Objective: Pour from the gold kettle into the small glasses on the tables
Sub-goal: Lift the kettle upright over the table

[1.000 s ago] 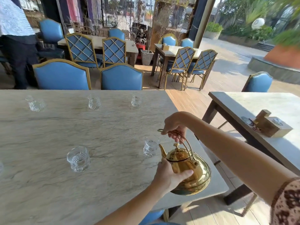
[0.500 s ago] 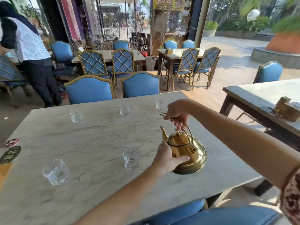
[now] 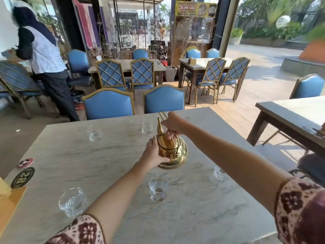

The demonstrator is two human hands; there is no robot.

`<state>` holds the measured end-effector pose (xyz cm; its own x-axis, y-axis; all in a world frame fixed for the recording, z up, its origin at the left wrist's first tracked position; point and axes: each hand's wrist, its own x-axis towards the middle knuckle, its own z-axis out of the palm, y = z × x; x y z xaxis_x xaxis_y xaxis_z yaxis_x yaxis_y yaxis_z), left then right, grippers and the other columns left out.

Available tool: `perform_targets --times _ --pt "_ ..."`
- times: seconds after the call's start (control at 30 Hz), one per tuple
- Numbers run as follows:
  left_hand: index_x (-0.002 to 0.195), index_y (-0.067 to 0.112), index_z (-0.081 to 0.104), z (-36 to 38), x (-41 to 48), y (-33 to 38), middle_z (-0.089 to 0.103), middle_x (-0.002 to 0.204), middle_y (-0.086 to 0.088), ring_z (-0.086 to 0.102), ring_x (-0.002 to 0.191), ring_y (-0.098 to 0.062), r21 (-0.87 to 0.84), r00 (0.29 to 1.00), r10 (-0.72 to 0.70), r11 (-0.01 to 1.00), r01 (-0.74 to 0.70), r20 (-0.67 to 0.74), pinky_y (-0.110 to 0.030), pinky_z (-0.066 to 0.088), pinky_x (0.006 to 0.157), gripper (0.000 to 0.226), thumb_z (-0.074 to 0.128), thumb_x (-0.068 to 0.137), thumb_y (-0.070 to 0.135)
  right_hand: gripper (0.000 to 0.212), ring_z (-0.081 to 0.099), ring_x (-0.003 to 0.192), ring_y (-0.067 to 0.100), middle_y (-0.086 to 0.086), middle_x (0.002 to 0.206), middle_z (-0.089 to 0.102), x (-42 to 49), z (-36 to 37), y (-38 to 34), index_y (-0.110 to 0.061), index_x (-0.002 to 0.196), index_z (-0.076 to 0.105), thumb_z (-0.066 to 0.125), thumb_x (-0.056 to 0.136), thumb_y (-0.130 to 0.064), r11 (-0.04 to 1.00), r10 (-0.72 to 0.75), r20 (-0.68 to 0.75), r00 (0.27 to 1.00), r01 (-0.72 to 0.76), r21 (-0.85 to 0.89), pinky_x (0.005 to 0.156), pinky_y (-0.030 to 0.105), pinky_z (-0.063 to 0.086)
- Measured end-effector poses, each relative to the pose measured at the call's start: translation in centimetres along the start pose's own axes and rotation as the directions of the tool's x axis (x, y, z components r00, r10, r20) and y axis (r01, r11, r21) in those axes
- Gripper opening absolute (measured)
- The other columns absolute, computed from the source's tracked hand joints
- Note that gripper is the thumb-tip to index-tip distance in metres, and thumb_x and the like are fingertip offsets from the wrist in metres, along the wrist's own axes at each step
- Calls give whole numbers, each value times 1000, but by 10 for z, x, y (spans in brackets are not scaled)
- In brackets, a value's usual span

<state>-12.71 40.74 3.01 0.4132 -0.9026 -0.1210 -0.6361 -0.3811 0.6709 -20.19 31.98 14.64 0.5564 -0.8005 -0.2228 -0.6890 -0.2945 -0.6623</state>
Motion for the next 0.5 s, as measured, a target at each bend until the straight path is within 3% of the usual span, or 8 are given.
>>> perform_targets --times 0.1,0.2,0.3,0.43,0.5 --pt "167 8 3 -3 20 -24 13 174 -15 22 161 -31 15 999 -37 999 37 11 -42 24 130 126 88 79 31 29 48 42 17 7 61 48 26 20 0 -8 71 37 47 98 -9 998 -56 -48 997 55 -21 25 16 34" --pt "168 10 0 1 40 -48 12 175 -14 22 161 -31 26 998 -64 998 64 23 -46 24 130 128 89 77 30 31 54 50 19 5 65 50 49 39 3 -10 68 38 47 97 -7 997 -73 -36 997 72 -31 36 22 42" --pt "169 15 3 8 59 -69 16 175 -12 26 160 -32 36 996 -83 996 83 17 -50 27 129 130 91 74 29 34 65 71 30 12 76 58 72 55 8 -11 64 35 48 95 -8 997 -71 -34 997 70 -23 50 32 49" --pt "169 16 3 11 74 -89 15 176 -11 26 160 -32 48 995 -87 995 85 56 -49 27 129 130 91 74 29 34 54 44 19 8 63 52 95 72 16 -9 64 37 45 98 -10 999 -50 8 999 50 5 34 24 44" --pt "169 15 3 13 80 -99 15 176 -10 30 158 -31 31 993 -90 996 88 72 -44 28 128 127 90 76 26 33 58 46 22 10 64 53 105 80 17 -9 65 38 44 98 -11 999 -44 10 999 44 12 32 25 44"
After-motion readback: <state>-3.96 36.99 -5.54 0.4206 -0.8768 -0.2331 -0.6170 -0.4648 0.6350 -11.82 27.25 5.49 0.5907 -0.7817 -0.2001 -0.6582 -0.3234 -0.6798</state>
